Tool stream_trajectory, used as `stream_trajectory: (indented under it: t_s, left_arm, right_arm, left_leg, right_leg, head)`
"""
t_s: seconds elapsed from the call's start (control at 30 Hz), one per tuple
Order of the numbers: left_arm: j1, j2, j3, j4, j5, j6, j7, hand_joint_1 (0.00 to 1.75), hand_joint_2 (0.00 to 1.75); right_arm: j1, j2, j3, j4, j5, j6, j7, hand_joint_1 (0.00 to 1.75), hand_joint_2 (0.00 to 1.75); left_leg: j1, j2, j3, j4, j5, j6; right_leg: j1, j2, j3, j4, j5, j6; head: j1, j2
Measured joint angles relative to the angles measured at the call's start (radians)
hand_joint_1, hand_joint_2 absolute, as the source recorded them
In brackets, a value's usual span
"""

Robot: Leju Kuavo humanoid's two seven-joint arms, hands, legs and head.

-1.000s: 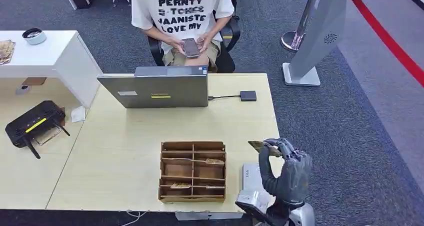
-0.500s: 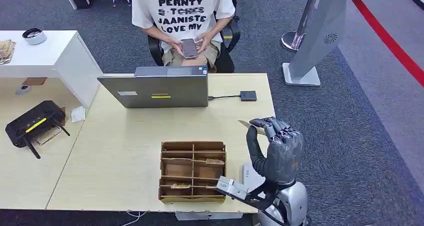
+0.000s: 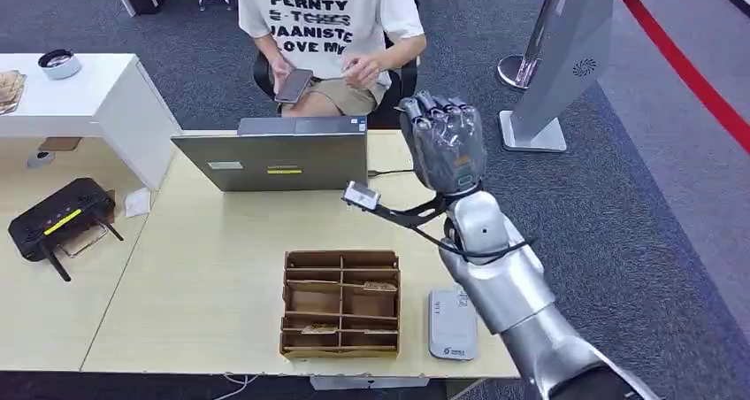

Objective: Pass the card to the sensor for recognition and then transmit it.

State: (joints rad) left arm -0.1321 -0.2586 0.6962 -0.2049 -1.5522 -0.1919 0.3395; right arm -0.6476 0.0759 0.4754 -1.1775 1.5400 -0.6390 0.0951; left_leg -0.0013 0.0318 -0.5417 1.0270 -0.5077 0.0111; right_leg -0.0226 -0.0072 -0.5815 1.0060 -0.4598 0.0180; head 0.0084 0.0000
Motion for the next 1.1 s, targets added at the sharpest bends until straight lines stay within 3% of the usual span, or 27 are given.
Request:
stream_trajectory:
  t_s: [0.3,0.77,0.8,0.83,1.0,1.03,1.1]
  left_arm:
    - [-0.002,0.000,-0.027,0.000,-0.002,-0.010,0.000,0.00,0.00]
    - [-0.005,0.000,-0.033,0.000,-0.002,-0.013,0.000,0.00,0.00]
    - [-0.006,0.000,-0.033,0.000,-0.002,-0.013,0.000,0.00,0.00]
    - [-0.006,0.000,-0.033,0.000,-0.002,-0.013,0.000,0.00,0.00]
    - [-0.007,0.000,-0.034,0.000,-0.001,-0.013,0.000,0.00,0.00]
    - [-0.007,0.000,-0.034,0.000,0.000,-0.012,0.000,0.00,0.00]
    - [-0.007,0.000,-0.034,0.000,0.001,-0.008,0.000,0.00,0.00]
  right_arm:
    - [-0.223,-0.074,0.167,0.254,0.000,0.009,0.140,1.75,1.75]
    - [-0.297,-0.092,0.253,0.380,0.000,0.014,0.162,1.75,1.75]
    - [-0.299,-0.093,0.256,0.384,0.000,0.014,0.162,1.20,1.75]
    - [-0.300,-0.094,0.259,0.388,0.000,0.014,0.162,0.00,1.75]
    - [-0.303,-0.096,0.267,0.396,0.000,0.021,0.166,0.00,1.75]
    - [-0.303,-0.096,0.267,0.397,0.000,0.021,0.172,0.00,0.00]
    - [-0.300,-0.096,0.270,0.397,0.000,0.018,0.189,0.00,0.00]
  left_leg:
    - [0.000,0.000,0.000,0.000,0.000,0.000]
    - [0.000,0.000,-0.001,0.000,0.000,0.000]
    - [0.000,0.000,-0.002,0.000,0.000,0.000]
    - [0.000,0.000,-0.002,0.000,0.000,0.000]
    - [0.000,0.000,-0.003,0.000,0.000,0.000]
    - [0.000,0.000,-0.003,0.000,0.000,0.000]
    - [0.000,0.000,-0.003,0.000,0.000,0.000]
  right_leg:
    - [0.000,0.000,-0.001,0.000,0.000,0.000]
    - [0.000,0.000,-0.001,0.000,0.000,0.000]
    - [0.000,0.000,-0.002,0.000,0.000,0.000]
    - [0.000,0.000,-0.002,0.000,0.000,0.000]
    - [0.000,0.000,-0.004,0.000,0.000,0.000]
    - [0.000,0.000,-0.004,0.000,0.000,0.000]
    - [0.000,0.000,-0.004,0.000,0.000,0.000]
  head:
    - [0.000,0.000]
    - [0.000,0.000]
    - [0.000,0.000]
    - [0.000,0.000]
    - [0.000,0.000]
    - [0.000,0.000]
    - [0.000,0.000]
